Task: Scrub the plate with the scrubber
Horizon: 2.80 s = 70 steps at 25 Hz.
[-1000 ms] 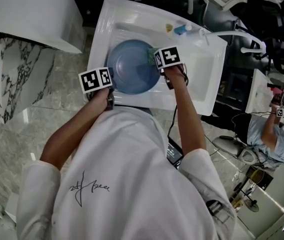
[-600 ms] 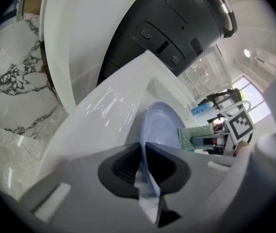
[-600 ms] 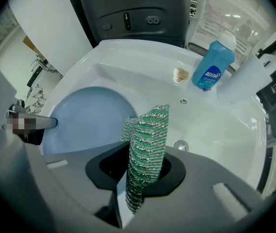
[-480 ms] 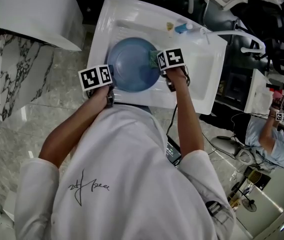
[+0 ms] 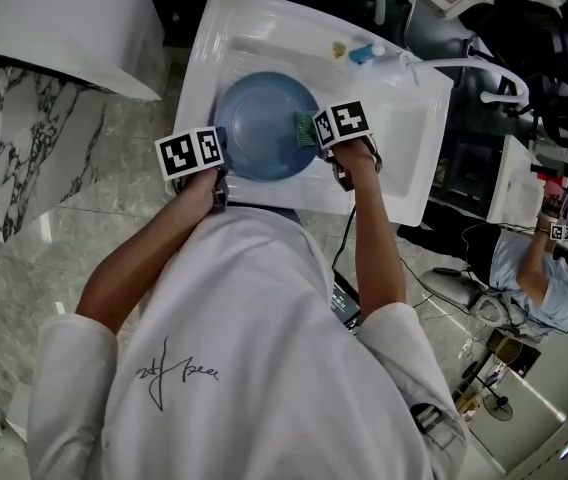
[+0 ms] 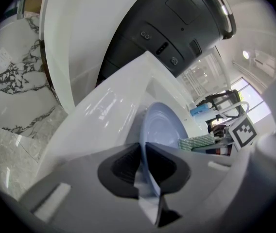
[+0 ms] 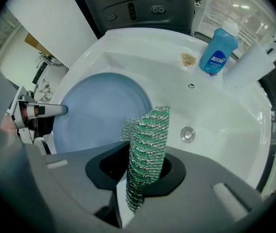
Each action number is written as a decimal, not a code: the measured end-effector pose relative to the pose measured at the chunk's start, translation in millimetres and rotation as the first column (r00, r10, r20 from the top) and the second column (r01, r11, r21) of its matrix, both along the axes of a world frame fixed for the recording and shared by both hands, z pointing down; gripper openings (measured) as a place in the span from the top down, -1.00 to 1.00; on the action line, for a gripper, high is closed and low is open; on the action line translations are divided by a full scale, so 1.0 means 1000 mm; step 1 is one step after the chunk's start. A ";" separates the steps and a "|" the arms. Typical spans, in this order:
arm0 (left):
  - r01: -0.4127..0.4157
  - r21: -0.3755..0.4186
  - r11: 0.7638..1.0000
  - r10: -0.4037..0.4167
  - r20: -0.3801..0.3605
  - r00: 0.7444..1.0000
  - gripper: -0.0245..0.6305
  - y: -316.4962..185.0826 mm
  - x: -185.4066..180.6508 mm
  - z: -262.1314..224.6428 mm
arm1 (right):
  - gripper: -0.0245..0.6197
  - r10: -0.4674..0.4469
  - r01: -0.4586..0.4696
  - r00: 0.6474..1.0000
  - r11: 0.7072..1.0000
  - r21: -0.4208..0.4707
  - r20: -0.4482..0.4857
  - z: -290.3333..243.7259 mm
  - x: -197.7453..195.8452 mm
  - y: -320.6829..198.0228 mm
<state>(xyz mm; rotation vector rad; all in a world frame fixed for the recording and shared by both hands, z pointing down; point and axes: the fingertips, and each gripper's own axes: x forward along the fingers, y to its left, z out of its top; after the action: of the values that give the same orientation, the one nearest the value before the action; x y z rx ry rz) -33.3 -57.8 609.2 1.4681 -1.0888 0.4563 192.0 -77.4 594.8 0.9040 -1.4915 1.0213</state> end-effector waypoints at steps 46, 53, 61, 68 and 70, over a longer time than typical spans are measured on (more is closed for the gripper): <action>0.015 0.004 1.000 -0.015 -0.043 0.999 0.65 -0.001 0.002 -0.002 | 0.72 0.015 0.016 0.984 0.986 -0.165 0.180 0.000 -0.052 0.061; 0.018 0.006 1.000 -0.017 -0.048 0.999 0.65 -0.002 0.002 -0.002 | 0.72 0.029 0.007 0.977 0.985 -0.170 0.210 0.001 -0.058 0.062; 0.021 0.008 1.000 -0.021 -0.052 0.998 0.65 -0.002 0.001 -0.003 | 0.72 0.054 -0.004 0.964 0.982 -0.191 0.261 0.001 -0.070 0.066; 0.021 0.009 1.000 -0.020 -0.055 0.998 0.65 -0.002 0.001 -0.005 | 0.72 0.084 -0.023 0.952 0.979 -0.204 0.295 0.000 -0.078 0.068; 0.022 0.010 1.000 -0.021 -0.054 0.998 0.65 -0.001 0.001 -0.006 | 0.72 0.089 -0.024 0.947 0.978 -0.208 0.308 0.000 -0.081 0.068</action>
<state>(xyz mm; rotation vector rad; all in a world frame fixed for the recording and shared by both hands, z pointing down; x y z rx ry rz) -31.9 -59.1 603.7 1.4685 -1.0645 0.3937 110.7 -9.5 594.8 0.6626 -1.5948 1.3846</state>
